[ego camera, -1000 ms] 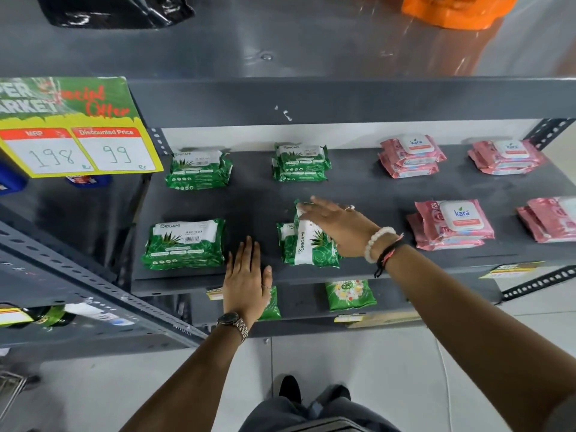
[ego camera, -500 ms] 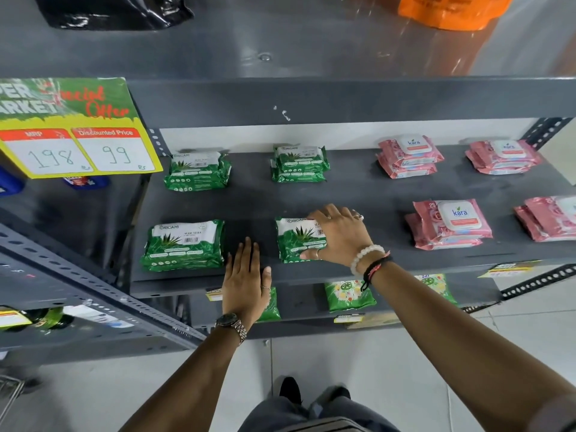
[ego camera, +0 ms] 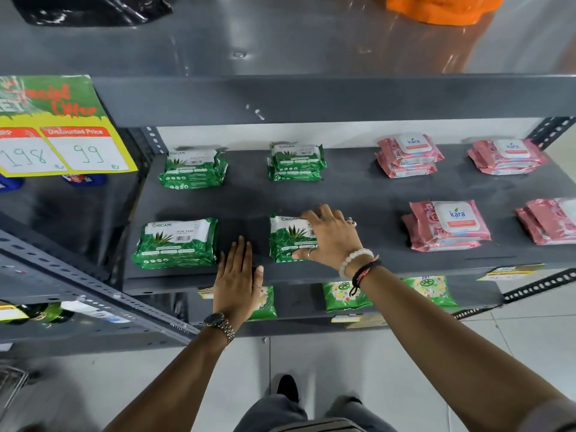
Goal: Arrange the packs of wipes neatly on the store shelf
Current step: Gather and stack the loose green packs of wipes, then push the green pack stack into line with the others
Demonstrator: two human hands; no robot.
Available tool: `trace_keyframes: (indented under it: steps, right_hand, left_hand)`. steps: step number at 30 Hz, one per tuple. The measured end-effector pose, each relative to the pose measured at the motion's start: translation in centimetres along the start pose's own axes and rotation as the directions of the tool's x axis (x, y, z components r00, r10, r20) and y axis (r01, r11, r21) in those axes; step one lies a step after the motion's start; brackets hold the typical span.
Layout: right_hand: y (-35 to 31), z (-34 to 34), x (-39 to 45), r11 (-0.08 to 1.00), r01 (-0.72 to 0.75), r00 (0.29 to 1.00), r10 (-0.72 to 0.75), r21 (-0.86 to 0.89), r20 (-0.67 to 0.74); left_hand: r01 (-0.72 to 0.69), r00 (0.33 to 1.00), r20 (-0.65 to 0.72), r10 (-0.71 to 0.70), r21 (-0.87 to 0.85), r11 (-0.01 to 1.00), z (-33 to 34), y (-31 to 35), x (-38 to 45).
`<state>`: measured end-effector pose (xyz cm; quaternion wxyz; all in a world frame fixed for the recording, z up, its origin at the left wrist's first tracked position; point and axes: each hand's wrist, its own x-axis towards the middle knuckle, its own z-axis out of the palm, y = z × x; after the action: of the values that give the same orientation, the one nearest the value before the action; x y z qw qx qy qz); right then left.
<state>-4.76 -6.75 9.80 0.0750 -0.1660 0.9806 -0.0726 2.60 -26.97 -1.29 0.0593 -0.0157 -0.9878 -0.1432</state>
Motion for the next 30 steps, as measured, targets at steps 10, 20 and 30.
trace_keyframes:
  steps: [10,20,30]
  right_hand:
    - [6.1,-1.3,-1.9,0.996,0.049,0.995,-0.042,0.072,-0.093]
    - [23.0,-3.3,-3.4,0.969,-0.240,0.959,0.245,0.053,-0.143]
    - [24.1,-2.0,-3.1,0.979,-0.203,0.966,0.205,0.028,-0.158]
  left_hand:
    - [0.106,0.962,-0.197,-0.189,-0.370,0.923,-3.4,3.9,1.9]
    - [-0.103,0.992,-0.074,0.103,0.002,0.995,-2.0,13.6,6.9]
    - [-0.011,0.996,-0.086,0.015,0.048,0.999,-0.8,14.2,7.2]
